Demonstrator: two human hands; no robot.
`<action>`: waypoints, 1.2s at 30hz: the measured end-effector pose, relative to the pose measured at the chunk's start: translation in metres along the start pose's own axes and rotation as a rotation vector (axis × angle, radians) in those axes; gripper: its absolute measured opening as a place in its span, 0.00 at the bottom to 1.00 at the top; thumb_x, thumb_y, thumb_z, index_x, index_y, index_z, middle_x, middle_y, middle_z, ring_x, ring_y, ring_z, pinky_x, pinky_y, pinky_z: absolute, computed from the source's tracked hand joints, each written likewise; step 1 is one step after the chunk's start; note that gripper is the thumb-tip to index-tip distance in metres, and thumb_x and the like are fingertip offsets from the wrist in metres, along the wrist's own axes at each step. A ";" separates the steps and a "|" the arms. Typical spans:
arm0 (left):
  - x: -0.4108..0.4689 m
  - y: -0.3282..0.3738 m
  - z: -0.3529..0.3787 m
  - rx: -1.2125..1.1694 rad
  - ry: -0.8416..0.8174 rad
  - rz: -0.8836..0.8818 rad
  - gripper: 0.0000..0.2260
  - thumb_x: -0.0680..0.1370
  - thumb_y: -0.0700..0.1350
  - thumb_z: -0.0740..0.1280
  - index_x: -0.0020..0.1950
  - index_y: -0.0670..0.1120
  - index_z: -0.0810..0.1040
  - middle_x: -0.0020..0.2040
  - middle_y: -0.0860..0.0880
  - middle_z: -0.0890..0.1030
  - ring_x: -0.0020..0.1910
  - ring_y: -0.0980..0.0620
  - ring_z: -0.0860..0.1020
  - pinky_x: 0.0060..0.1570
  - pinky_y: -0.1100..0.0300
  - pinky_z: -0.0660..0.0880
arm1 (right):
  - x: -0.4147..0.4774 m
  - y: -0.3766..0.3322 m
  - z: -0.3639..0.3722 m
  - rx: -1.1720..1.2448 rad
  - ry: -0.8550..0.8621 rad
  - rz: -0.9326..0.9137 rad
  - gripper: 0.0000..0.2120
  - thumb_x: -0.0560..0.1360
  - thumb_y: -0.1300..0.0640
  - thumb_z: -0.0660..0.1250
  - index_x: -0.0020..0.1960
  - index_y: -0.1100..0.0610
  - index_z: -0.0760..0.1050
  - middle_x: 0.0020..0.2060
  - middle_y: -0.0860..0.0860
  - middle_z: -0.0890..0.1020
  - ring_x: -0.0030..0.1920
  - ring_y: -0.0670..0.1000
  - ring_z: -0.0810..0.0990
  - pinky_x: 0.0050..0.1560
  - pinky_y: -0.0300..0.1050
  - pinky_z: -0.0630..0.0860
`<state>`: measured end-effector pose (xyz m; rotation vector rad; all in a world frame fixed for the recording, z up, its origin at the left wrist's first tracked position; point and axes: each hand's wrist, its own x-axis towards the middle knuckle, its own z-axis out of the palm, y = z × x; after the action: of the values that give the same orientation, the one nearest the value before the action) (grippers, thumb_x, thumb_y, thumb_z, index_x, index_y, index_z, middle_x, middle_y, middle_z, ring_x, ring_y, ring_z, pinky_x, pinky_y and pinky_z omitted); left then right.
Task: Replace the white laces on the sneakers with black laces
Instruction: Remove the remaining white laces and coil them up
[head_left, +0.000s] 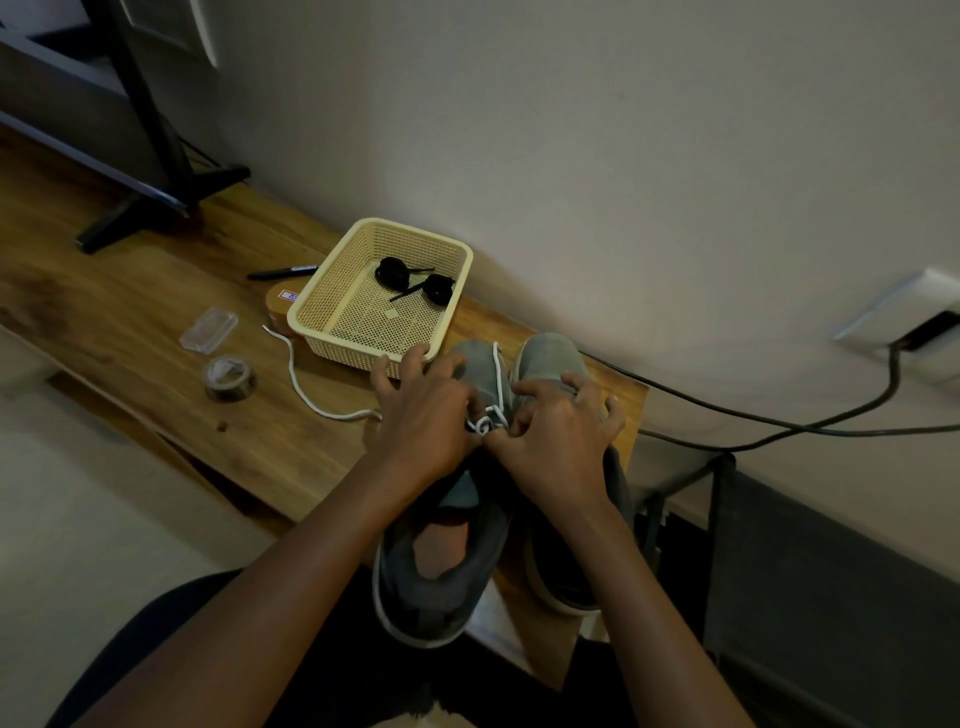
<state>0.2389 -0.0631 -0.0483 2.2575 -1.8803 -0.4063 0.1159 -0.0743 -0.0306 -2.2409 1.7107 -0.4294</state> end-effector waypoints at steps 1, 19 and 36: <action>0.000 0.000 0.000 0.007 0.013 -0.004 0.09 0.75 0.54 0.67 0.54 0.55 0.80 0.76 0.55 0.59 0.76 0.46 0.46 0.71 0.41 0.42 | 0.000 0.000 -0.001 0.000 -0.001 -0.003 0.13 0.71 0.50 0.69 0.52 0.55 0.81 0.59 0.45 0.78 0.72 0.52 0.55 0.70 0.54 0.42; 0.001 -0.004 -0.002 -0.353 0.252 -0.032 0.20 0.71 0.44 0.71 0.60 0.57 0.71 0.74 0.54 0.60 0.74 0.49 0.50 0.68 0.46 0.50 | -0.001 0.000 -0.003 -0.026 0.006 0.009 0.14 0.71 0.52 0.68 0.54 0.56 0.80 0.60 0.46 0.78 0.72 0.52 0.56 0.71 0.56 0.44; 0.000 0.000 0.007 -0.448 0.324 -0.162 0.05 0.77 0.48 0.66 0.46 0.51 0.70 0.62 0.51 0.72 0.71 0.49 0.58 0.67 0.48 0.52 | -0.001 0.002 0.000 -0.015 0.000 0.008 0.09 0.70 0.54 0.68 0.48 0.55 0.81 0.60 0.44 0.77 0.72 0.51 0.56 0.71 0.55 0.43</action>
<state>0.2371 -0.0629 -0.0549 2.0286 -1.3025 -0.4061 0.1136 -0.0743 -0.0312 -2.2435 1.7286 -0.4156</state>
